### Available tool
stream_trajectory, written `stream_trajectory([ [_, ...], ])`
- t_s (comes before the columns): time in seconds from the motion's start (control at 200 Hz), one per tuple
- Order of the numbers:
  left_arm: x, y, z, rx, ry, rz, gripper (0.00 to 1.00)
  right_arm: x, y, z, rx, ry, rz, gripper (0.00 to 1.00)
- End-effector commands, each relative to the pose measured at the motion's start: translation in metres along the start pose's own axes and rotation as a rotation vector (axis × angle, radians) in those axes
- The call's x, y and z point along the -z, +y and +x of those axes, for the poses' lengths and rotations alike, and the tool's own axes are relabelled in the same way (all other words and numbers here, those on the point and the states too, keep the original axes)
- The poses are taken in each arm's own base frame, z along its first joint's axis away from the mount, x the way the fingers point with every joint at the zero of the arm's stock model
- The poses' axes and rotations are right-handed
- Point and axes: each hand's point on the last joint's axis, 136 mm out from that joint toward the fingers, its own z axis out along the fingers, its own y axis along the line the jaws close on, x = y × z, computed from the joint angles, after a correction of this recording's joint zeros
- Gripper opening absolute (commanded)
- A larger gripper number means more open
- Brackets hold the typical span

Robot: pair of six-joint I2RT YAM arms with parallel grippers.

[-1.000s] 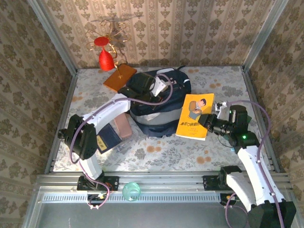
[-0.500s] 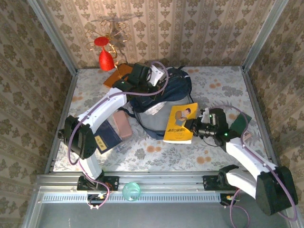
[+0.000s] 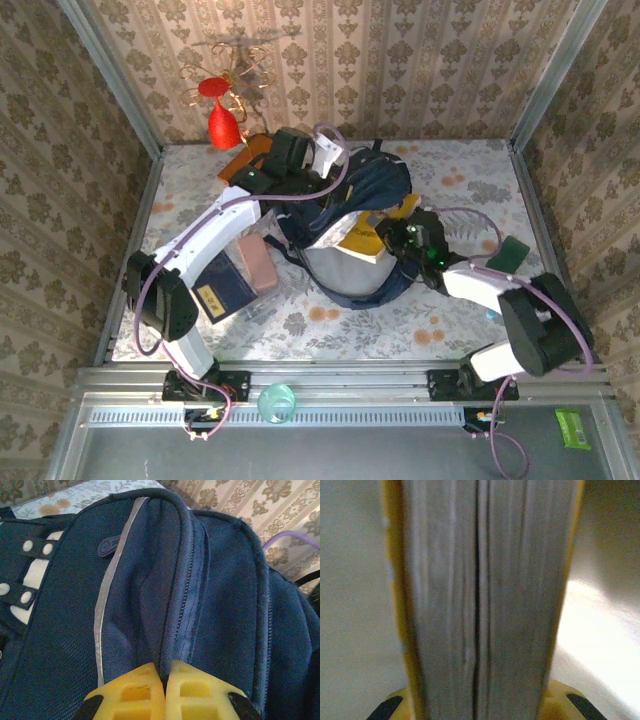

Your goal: Pack books, pencil case, and school supplies into a backpack

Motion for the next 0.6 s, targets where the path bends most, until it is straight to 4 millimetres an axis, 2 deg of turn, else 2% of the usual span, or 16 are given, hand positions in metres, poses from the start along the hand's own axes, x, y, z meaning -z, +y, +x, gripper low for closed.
stream_trajectory([
  [0.0,0.033,-0.035,-0.061,-0.092,-0.193,0.083,0.00,-0.016,0.057,-0.038,-0.043,-0.253,-0.159,0.01],
  [0.12,0.030,-0.034,-0.062,-0.091,-0.191,0.079,0.00,-0.048,0.053,-0.043,-0.071,-0.360,-0.142,0.04],
  [0.23,0.028,-0.030,-0.063,-0.090,-0.192,0.067,0.00,-0.079,0.055,-0.041,-0.077,-0.344,-0.180,0.20],
  [0.295,0.027,-0.024,-0.061,-0.086,-0.186,0.053,0.00,-0.084,0.054,-0.033,-0.031,-0.296,-0.161,0.32],
  [0.375,0.026,-0.015,-0.059,-0.076,-0.181,0.041,0.00,-0.073,0.046,-0.027,0.059,-0.266,-0.102,0.44],
  [0.46,0.023,-0.004,-0.057,-0.063,-0.178,0.028,0.00,-0.049,0.037,-0.025,0.144,-0.251,-0.065,0.54],
  [0.595,0.018,0.010,-0.052,-0.047,-0.172,0.021,0.00,-0.017,0.024,-0.015,0.258,-0.171,-0.014,0.62],
])
